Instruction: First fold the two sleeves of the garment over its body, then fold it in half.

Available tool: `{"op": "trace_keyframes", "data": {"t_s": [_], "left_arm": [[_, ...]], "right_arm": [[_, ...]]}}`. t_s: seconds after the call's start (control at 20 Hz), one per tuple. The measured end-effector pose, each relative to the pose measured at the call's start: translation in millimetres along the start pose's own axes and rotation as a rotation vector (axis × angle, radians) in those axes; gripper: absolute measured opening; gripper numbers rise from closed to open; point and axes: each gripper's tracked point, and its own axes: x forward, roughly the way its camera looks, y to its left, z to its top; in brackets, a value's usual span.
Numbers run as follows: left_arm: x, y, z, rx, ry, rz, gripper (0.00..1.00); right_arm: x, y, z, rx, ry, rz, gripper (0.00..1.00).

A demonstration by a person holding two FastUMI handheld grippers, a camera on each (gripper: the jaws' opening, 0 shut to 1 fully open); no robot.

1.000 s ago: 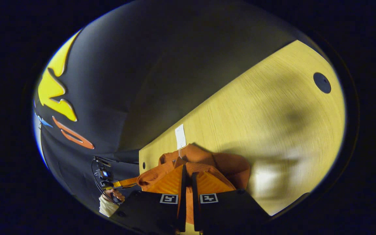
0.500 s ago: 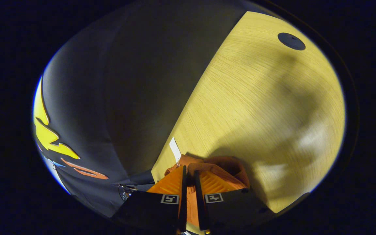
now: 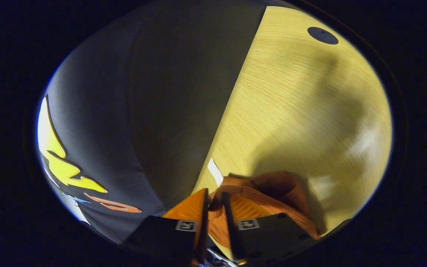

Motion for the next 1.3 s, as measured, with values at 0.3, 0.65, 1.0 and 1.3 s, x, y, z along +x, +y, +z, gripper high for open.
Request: {"op": "trace_keyframes", "data": {"t_s": [0.3, 0.65, 1.0, 1.3], "left_arm": [[-18, 8, 18, 0.024, -0.094, 0.057, 0.83], [-50, 23, 14, 0.297, -0.221, 0.244, 0.99], [-102, 37, 16, 0.718, -0.363, 0.538, 0.99], [-142, 1, -4, 0.927, -0.441, 0.565, 0.98]], "right_arm": [[-2, 3, 10, 0.075, -0.059, 0.023, 0.75], [-21, 6, 18, -0.047, -0.134, -0.046, 0.94], [-46, 31, -16, -0.525, -0.265, -0.228, 0.95], [-91, 69, -65, -0.936, -0.417, -0.312, 0.91]]}}
